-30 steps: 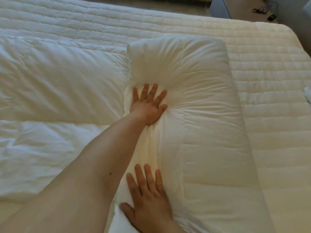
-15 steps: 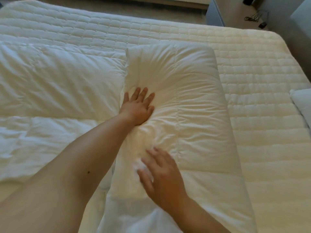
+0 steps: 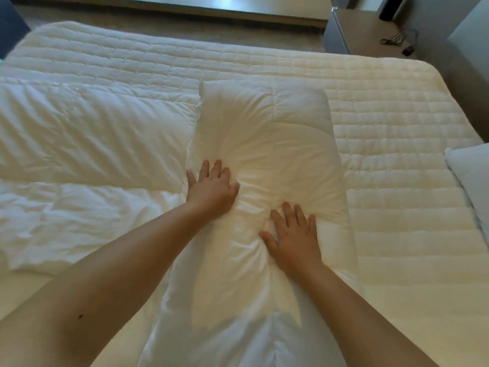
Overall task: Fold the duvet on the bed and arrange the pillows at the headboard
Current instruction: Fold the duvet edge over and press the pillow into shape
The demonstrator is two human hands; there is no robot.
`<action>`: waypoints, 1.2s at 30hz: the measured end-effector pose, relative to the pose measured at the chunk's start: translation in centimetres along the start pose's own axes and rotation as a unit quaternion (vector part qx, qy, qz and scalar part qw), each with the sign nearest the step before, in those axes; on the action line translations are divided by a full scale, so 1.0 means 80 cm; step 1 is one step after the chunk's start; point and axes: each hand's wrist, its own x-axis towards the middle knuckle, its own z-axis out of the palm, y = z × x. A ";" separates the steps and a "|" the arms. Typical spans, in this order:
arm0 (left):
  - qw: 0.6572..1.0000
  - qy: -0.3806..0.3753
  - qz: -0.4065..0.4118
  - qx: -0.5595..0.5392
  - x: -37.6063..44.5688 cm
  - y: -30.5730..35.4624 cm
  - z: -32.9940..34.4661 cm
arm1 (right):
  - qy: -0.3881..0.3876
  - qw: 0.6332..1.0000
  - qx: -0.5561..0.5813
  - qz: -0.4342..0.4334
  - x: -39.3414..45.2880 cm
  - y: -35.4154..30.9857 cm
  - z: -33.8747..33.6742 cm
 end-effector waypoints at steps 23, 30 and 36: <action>0.993 0.105 0.025 0.049 0.003 -0.026 0.155 | 0.071 0.997 -0.011 0.019 0.265 0.071 -0.046; 0.992 0.103 0.051 0.043 0.028 -0.042 0.167 | 0.134 0.989 0.041 0.044 0.315 0.050 -0.045; 0.991 0.118 0.061 0.027 0.039 -0.042 0.180 | 0.150 0.979 -0.013 -0.136 0.398 -0.070 -0.090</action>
